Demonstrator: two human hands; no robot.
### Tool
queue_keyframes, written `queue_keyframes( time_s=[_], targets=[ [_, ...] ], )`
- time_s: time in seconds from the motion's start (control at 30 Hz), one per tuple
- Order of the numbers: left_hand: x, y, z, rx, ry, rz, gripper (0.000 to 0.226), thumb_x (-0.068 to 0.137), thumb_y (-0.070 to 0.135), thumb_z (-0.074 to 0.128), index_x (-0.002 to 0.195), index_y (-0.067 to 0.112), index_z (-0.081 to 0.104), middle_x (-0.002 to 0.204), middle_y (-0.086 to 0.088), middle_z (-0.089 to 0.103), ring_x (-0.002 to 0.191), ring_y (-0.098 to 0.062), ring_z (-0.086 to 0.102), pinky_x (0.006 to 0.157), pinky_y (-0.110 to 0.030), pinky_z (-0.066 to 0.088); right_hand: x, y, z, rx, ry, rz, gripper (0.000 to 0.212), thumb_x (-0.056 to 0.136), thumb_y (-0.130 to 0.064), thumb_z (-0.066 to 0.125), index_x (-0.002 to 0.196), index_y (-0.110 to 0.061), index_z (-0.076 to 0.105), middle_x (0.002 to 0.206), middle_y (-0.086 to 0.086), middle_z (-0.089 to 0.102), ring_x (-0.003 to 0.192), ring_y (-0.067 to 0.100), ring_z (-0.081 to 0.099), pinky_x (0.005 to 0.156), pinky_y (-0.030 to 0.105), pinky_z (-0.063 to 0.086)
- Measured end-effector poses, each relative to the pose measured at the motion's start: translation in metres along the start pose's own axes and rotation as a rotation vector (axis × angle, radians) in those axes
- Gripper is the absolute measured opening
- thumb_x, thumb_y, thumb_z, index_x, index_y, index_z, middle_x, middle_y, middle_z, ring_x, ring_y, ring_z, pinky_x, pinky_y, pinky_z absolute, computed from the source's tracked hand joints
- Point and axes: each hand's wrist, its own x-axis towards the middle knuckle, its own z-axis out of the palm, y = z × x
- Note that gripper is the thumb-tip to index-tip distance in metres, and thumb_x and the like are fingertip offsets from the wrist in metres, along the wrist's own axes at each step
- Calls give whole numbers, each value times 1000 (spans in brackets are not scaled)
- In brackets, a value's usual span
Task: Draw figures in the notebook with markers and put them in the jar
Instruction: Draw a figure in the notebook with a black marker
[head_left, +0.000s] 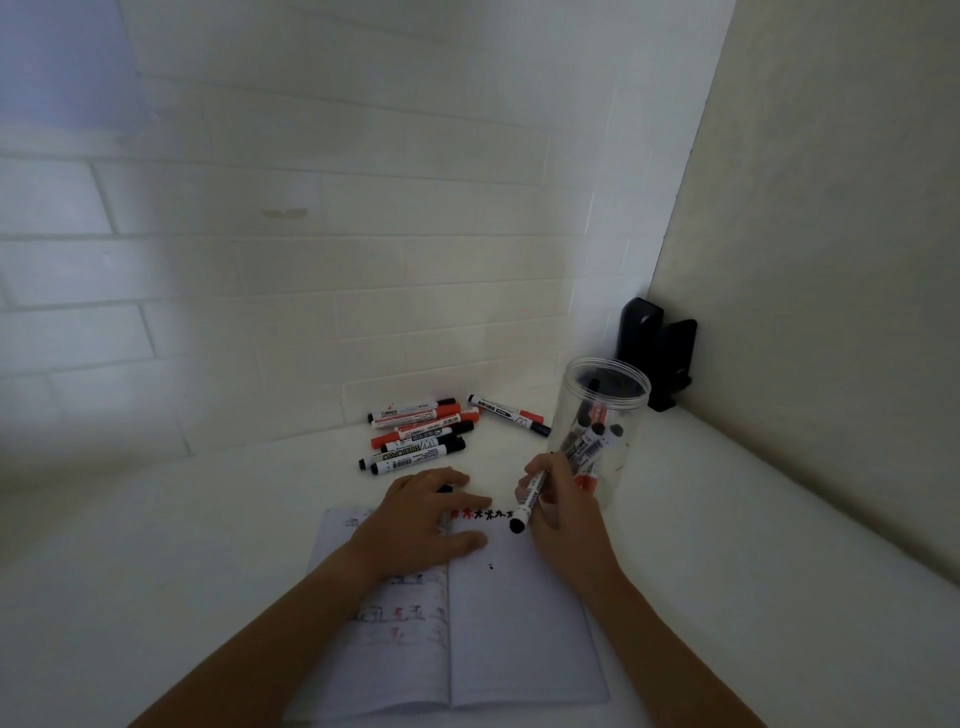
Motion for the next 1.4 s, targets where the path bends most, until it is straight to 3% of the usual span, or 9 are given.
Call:
queue_keyframes(
  time_s=[0.1, 0.23, 0.4, 0.5, 0.6, 0.77, 0.87, 1.03, 1.4],
  targets=[
    [-1, 2, -1, 0, -6, -7, 58, 81, 81, 46, 134, 57, 51, 150, 12, 43, 139, -6, 35, 117, -43, 28, 2, -1, -1, -56, -21, -32, 27, 90, -23, 55, 115, -33, 49, 106, -11, 63, 101, 10, 64, 85, 39, 58],
    [-1, 3, -3, -3, -17, -17, 60, 81, 82, 44, 135, 56, 51, 150, 13, 43, 139, -5, 34, 117, -42, 27, 5, 6, -6, -70, -43, -35, 31, 94, -7, 59, 114, -29, 51, 104, -13, 63, 99, 7, 65, 85, 32, 57],
    [-1, 4, -4, -10, -17, -22, 59, 82, 81, 45, 135, 55, 52, 149, 13, 44, 139, -5, 35, 117, -42, 28, 8, 8, -7, -138, 2, -56, 31, 94, -12, 64, 111, -35, 52, 103, -10, 62, 100, 5, 59, 86, 16, 46],
    [-1, 4, -3, -15, -20, -33, 59, 81, 81, 45, 135, 56, 51, 149, 15, 43, 138, -4, 34, 117, -43, 28, 7, 2, -8, -83, -45, -58, 16, 97, -38, 53, 113, -37, 52, 104, -16, 60, 99, 9, 62, 84, 30, 54],
    [-1, 4, -4, -11, -29, -36, 63, 80, 84, 45, 135, 56, 51, 150, 15, 42, 139, -4, 33, 117, -43, 28, 1, -4, -6, -71, -125, -110, 27, 96, -17, 51, 119, -32, 54, 105, -18, 60, 98, 12, 65, 84, 38, 57],
    [-2, 8, -7, -4, -46, -42, 74, 73, 92, 43, 136, 55, 51, 151, 16, 41, 140, -3, 31, 118, -43, 27, 0, -12, -4, 33, -11, -18, 13, 103, -27, 59, 109, -32, 68, 90, -5, 71, 79, 12, 67, 67, 25, 55],
    [-2, 9, -8, -1, -46, -39, 73, 73, 91, 45, 136, 55, 50, 151, 16, 41, 140, -3, 31, 118, -42, 26, 1, -11, -5, 107, 58, 150, 11, 102, -20, 61, 103, -20, 73, 73, -5, 70, 60, 6, 65, 56, 18, 51],
    [-1, 7, -7, -2, -47, -48, 74, 71, 92, 46, 135, 56, 50, 150, 17, 41, 139, -2, 32, 117, -44, 27, 1, -13, -10, 284, 106, 335, 10, 98, -18, 69, 95, -8, 69, 71, 12, 71, 44, 26, 63, 43, 30, 51],
    [-1, 4, -4, -8, -29, -40, 70, 72, 92, 47, 134, 58, 49, 149, 18, 41, 138, -1, 32, 117, -43, 27, 0, -13, -6, 221, 95, 382, 12, 98, -12, 67, 90, -3, 67, 67, 13, 71, 43, 30, 65, 42, 31, 55]
  ],
)
